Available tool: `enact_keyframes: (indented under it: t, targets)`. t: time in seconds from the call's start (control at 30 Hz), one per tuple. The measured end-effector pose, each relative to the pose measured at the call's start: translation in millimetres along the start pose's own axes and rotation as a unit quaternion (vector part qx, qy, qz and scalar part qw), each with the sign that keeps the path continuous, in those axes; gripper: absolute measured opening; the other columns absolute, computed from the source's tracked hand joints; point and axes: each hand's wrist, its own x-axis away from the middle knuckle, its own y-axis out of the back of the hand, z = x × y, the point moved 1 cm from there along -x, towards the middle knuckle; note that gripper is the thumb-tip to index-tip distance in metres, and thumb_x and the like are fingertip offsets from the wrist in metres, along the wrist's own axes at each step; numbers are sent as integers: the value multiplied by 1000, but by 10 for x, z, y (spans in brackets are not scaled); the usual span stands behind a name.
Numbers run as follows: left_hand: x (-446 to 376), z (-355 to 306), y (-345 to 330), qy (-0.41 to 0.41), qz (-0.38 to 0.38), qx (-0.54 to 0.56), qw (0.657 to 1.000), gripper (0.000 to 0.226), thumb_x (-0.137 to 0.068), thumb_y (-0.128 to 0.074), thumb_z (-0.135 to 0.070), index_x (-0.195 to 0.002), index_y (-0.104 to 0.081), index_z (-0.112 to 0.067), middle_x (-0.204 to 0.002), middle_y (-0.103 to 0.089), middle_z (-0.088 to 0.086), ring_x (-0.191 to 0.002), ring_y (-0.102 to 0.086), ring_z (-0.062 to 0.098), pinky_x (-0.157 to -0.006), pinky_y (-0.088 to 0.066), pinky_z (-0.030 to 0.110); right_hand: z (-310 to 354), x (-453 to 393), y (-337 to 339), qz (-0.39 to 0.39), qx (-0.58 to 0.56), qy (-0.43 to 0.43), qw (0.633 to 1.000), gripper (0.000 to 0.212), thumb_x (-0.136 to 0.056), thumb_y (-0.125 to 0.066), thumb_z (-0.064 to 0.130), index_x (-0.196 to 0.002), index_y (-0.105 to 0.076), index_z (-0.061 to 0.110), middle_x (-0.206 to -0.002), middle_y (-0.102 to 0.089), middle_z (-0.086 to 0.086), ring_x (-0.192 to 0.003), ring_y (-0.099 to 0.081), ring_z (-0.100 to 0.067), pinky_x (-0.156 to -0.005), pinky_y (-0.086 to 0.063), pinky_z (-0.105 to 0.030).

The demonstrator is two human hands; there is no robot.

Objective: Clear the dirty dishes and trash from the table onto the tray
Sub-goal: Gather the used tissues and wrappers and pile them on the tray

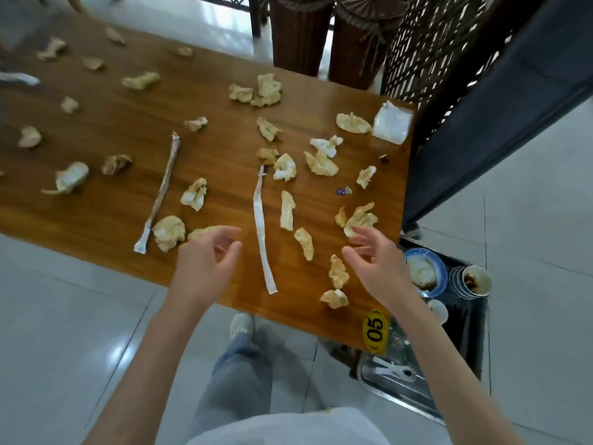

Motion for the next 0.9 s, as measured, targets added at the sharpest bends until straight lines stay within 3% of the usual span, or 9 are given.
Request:
enact_keyframes:
  t: [0.13,0.27,0.53,0.7,0.9]
  targets:
    - [-596,152,216,-39,52,-17,998,27,-90,-59,-25,-117,-63,-23,-98,-65,-9,-82,-57,5,-62,-41,10,245,-306,-235,-44,-6,-46,998,46,-88,-62,32,-131,-48,23,-114,-58,12,-99,-55,-5,-73,-44,-14]
    - [-1093,253,337,-64,70,-25,995,26,-90,-60,-25,-115,-64,-23,-96,-65,-8,-83,-56,4,-65,-40,10,368,-521,-411,-70,4,-90,993,48,-87,-63,31,-132,-48,22,-119,-59,7,-102,-54,-6,-81,-51,-25]
    - [-1605,191,-16,-82,117,-43,989,27,-88,-62,-26,-115,-64,-27,-90,-59,-16,-76,-54,-2,-61,-36,4,322,-880,-488,-103,31,-155,982,49,-86,-66,31,-131,-49,23,-124,-59,4,-110,-56,-10,-80,-45,-17]
    - [-1752,115,-359,-100,160,-45,981,25,-87,-64,-26,-113,-65,-26,-80,-56,-22,-71,-54,-7,-54,-36,3,145,-1088,-370,-116,54,-170,977,52,-83,-69,30,-130,-50,22,-125,-59,2,-113,-55,-13,-88,-45,-22]
    - [-2072,15,-634,-116,153,-60,980,26,-87,-64,-24,-113,-66,-20,-91,-64,-9,-81,-57,4,-69,-46,18,-226,-1413,-217,-104,123,-232,959,67,-77,-72,39,-134,-44,19,-131,-51,-3,-120,-48,-20,-96,-43,-32]
